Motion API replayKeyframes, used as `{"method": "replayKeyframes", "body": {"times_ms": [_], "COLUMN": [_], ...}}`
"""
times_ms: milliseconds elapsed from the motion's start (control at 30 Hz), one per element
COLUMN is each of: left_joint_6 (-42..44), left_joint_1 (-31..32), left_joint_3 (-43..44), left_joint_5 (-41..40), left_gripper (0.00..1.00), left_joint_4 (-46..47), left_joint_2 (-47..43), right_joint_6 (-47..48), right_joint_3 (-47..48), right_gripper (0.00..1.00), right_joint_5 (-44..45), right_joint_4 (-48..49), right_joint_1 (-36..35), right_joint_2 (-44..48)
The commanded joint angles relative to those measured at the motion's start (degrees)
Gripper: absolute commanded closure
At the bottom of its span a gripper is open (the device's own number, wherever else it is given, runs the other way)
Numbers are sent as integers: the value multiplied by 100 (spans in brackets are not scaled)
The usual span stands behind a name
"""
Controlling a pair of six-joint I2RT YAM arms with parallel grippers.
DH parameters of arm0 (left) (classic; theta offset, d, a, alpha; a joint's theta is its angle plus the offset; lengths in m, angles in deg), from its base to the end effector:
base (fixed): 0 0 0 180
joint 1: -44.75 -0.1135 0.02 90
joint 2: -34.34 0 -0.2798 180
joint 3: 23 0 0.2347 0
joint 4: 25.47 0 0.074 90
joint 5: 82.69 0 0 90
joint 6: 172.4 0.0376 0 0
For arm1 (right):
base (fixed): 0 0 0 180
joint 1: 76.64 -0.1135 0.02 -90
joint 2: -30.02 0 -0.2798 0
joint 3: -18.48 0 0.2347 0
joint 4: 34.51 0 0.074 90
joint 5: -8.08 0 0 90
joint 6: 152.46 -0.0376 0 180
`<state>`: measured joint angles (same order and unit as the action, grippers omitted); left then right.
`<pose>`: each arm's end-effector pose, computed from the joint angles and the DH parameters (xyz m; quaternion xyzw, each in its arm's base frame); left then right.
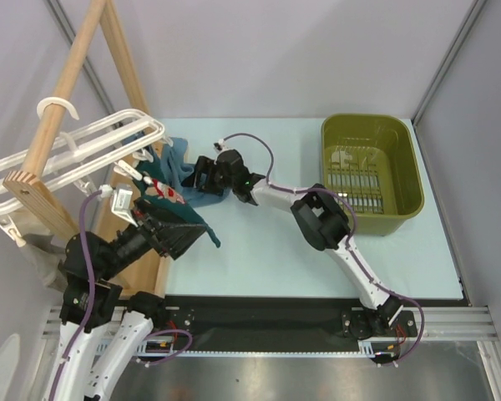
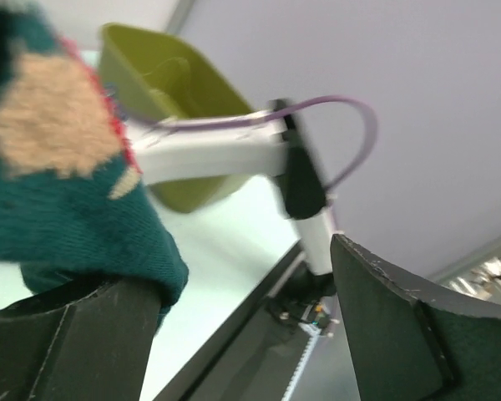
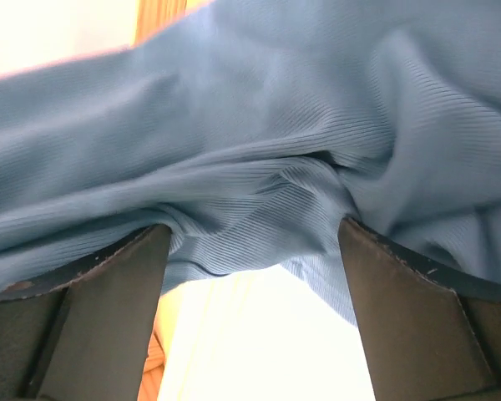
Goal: Clip the socks to the hanger
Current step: Move the clothesline to the center of the board, then reset both arms
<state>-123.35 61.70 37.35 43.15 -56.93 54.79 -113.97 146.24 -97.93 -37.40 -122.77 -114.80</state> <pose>0.0330 -0.0331 0.3771 0.0987 0.6563 -0.5246 0.5332 0.3921 0.4229 0.1683 -0.0418 0.8138 0.5028 0.2884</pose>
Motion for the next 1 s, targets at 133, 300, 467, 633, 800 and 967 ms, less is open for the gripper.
{"method": "replayKeyframes", "body": {"times_ms": [133,300,467,633,800,967], "left_joint_6": [939,1089,1475,1941,1565,546], "left_joint_1": [36,255,940,1619,1619,1627], "left_joint_3": [192,61,-10,-756,-1124,-2083], "left_joint_5": [-700,-1157,-2219,-3066,-3364,-3512], "left_gripper": [20,22,21,13,0,1], "left_joint_4": [-1358,-1315,-1561,-992,-639,372], "left_joint_2": [311,267,416,-172,-515,-1358], "right_joint_6": [1036,1134,1222,1362,1415,1424], "right_joint_3": [-957,-2011,-2198,-2347,-2540,-2813], "right_gripper": [8,6,5,4,2,1], "right_joint_5": [-122,-148,-411,-508,-543,-561], "right_joint_4": [-841,-630,-656,-700,-656,-542], "right_joint_1": [209,402,447,464,482,561], "right_joint_2": [1753,2439,2537,2590,2669,2836]}}
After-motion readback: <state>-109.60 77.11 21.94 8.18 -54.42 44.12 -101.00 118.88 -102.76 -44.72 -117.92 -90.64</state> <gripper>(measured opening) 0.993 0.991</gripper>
